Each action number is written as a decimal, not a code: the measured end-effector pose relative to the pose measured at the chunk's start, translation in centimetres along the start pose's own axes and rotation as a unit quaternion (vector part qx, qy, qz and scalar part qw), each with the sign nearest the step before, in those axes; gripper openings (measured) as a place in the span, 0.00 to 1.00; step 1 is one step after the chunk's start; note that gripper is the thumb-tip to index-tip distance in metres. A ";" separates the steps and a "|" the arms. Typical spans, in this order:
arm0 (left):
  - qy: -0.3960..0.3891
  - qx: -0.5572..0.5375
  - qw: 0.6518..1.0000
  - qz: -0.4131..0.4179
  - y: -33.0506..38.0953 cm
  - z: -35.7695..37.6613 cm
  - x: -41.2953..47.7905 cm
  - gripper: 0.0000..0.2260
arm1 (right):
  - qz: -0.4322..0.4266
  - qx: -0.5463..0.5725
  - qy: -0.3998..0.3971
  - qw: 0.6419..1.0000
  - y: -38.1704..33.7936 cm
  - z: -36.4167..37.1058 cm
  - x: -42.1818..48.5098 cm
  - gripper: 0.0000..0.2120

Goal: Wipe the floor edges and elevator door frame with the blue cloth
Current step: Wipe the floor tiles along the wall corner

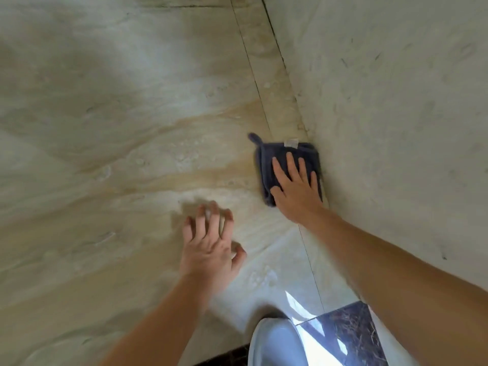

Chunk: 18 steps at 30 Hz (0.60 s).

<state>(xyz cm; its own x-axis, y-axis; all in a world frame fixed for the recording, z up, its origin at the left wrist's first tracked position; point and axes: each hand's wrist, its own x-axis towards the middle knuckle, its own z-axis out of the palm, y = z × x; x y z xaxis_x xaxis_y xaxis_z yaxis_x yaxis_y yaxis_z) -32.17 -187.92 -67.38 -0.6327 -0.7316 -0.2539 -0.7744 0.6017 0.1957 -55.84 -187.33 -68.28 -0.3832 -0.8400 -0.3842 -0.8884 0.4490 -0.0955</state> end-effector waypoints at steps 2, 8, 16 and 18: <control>-0.005 0.003 1.000 -0.004 0.0 -0.1 -0.1 0.33 | -0.004 -0.015 -0.029 0.999 0.0 -1.1 2.1 0.30; -0.005 -0.005 1.000 -0.001 0.2 0.1 -0.7 0.34 | 0.005 -0.048 -0.022 0.999 1.8 2.5 -9.0 0.33; 0.004 0.016 1.000 -0.020 0.6 0.6 -0.9 0.32 | 0.060 -0.023 0.052 0.997 3.2 8.8 -27.0 0.42; 0.001 0.024 1.000 -0.020 0.6 0.6 -0.9 0.33 | 0.067 -0.018 0.057 0.996 3.0 8.8 -27.2 0.43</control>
<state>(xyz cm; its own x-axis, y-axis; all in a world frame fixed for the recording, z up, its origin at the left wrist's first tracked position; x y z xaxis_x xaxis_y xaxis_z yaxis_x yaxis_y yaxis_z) -32.10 -186.70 -67.60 -0.6014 -0.7560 -0.2582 -0.7976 0.5869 0.1393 -45.86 -160.41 -66.24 -0.5225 -0.8037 -0.2847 -0.8354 0.5494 -0.0178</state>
